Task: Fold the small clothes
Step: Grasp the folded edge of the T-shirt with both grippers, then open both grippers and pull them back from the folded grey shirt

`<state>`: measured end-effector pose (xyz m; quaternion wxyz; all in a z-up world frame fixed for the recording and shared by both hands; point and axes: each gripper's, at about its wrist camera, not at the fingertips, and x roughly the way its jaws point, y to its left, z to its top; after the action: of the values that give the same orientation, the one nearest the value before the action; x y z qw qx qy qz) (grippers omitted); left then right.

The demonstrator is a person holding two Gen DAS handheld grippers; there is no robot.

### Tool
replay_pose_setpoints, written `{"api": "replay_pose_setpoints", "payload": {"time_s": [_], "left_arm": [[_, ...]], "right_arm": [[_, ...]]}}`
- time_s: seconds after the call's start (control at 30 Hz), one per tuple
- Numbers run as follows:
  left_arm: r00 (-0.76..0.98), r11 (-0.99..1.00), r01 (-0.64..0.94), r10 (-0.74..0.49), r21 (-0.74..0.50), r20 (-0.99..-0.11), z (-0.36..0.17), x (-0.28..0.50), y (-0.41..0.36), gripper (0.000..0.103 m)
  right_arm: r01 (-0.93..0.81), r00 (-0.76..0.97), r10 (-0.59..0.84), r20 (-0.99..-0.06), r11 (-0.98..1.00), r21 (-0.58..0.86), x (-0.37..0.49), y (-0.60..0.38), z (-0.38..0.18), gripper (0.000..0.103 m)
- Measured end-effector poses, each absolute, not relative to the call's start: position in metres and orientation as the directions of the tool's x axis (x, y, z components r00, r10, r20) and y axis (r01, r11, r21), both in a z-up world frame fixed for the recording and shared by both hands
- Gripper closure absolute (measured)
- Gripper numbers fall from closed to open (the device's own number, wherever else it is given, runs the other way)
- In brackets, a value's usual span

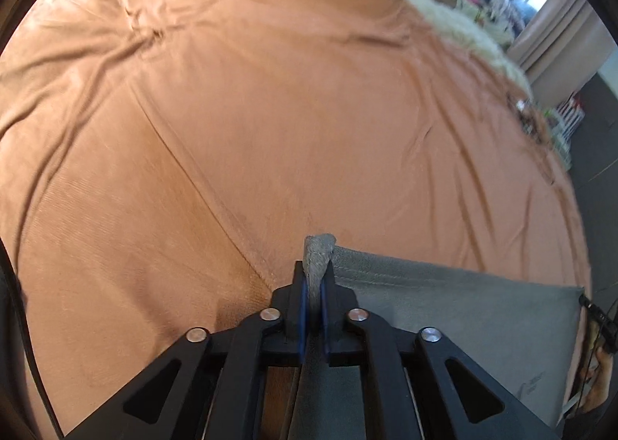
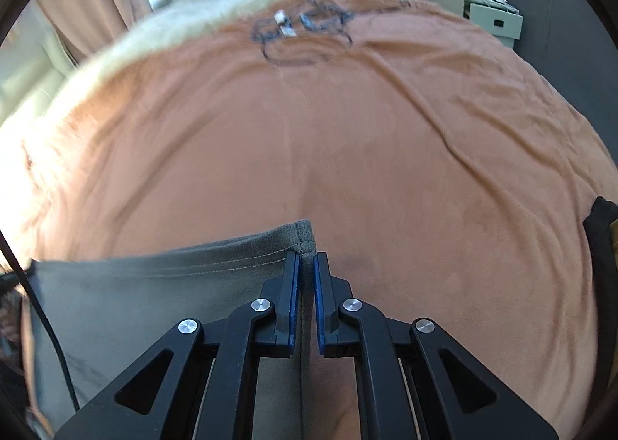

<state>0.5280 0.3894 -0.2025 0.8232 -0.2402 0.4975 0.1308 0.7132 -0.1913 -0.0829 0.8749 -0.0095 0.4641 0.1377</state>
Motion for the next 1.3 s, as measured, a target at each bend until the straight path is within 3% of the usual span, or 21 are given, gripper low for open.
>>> {"api": "replay_pose_setpoints", "payload": {"time_s": [0.1,0.17,0.2,0.23,0.5,0.73,1.03,1.3], "left_arm": [[0.452,0.867,-0.463,0.052,-0.185,-0.891,-0.199,0.526,0.383,0.08],[0.466,0.873,-0.462,0.088,-0.157,-0.881,-0.19,0.52,0.38,0.067],[0.485,0.875,-0.457,0.097,-0.157,-0.869,-0.182,0.517,0.377,0.059],[0.501,0.879,-0.449,0.1,-0.16,-0.859,-0.176,0.514,0.374,0.058],[0.537,0.929,-0.296,-0.031,-0.223,-0.843,-0.149,0.517,0.31,0.059],[0.509,0.94,-0.208,-0.132,-0.271,-0.85,-0.158,0.534,0.261,0.084],[0.457,0.948,-0.153,-0.182,-0.278,-0.871,-0.186,0.561,0.221,0.088],[0.434,0.953,-0.155,-0.171,-0.261,-0.884,-0.211,0.587,0.213,0.09]], "right_arm": [[-0.215,0.552,0.154,-0.819,0.976,0.039,0.714,-0.183,-0.086,0.093],[-0.224,0.561,0.168,-0.811,0.974,0.046,0.713,-0.178,-0.078,0.062],[-0.231,0.571,0.177,-0.801,0.972,0.05,0.708,-0.177,-0.074,0.057],[-0.25,0.584,0.192,-0.789,0.967,0.049,0.701,-0.175,-0.068,0.057],[-0.398,0.531,0.295,-0.794,0.914,0.073,0.661,-0.134,-0.057,0.058],[-0.483,0.426,0.36,-0.83,0.866,0.128,0.654,-0.095,-0.073,0.08],[-0.537,0.33,0.4,-0.855,0.824,0.178,0.67,-0.058,-0.098,0.089],[-0.568,0.313,0.352,-0.882,0.814,0.124,0.693,-0.017,-0.122,0.092]]}}
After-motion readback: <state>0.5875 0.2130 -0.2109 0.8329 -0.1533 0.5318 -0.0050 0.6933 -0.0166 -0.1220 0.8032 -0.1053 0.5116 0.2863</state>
